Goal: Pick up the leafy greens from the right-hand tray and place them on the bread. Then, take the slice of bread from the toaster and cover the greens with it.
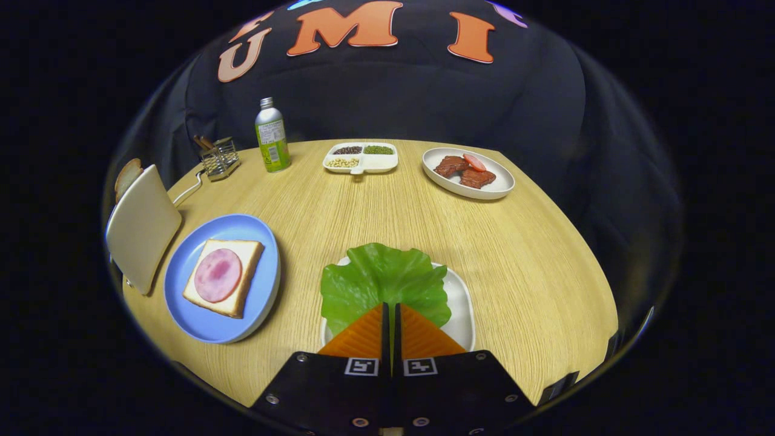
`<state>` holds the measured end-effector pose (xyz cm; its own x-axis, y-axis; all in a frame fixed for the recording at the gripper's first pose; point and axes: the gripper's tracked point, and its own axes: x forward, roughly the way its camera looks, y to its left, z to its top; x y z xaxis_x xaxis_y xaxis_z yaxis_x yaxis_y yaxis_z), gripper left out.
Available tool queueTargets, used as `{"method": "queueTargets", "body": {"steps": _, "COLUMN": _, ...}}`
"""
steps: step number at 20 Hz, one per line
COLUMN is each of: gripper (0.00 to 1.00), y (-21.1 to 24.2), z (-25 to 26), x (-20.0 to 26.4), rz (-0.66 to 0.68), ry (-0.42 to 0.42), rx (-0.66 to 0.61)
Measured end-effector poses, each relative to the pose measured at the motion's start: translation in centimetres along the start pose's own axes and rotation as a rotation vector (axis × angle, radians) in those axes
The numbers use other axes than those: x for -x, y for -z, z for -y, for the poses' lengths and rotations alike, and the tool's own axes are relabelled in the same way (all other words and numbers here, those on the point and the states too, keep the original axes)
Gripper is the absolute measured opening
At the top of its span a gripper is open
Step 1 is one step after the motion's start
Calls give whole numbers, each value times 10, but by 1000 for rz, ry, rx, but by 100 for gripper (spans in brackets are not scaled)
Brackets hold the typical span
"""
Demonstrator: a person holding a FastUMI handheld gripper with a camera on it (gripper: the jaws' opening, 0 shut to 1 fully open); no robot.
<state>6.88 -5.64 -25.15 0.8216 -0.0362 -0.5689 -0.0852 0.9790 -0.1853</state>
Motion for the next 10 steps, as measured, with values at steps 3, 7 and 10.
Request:
{"method": "queueTargets", "body": {"steps": 3, "gripper": 1, "y": 7, "z": 6, "x": -2, "rz": -26, "ry": 16, "rx": 2}}
{"method": "queueTargets", "body": {"steps": 7, "gripper": 58, "y": 14, "z": 9, "x": -10, "rz": -31, "ry": 23, "rx": 2}}
{"method": "queueTargets", "body": {"steps": 10, "gripper": 73, "y": 21, "z": 7, "x": -16, "rz": -64, "ry": 26, "rx": 19}}
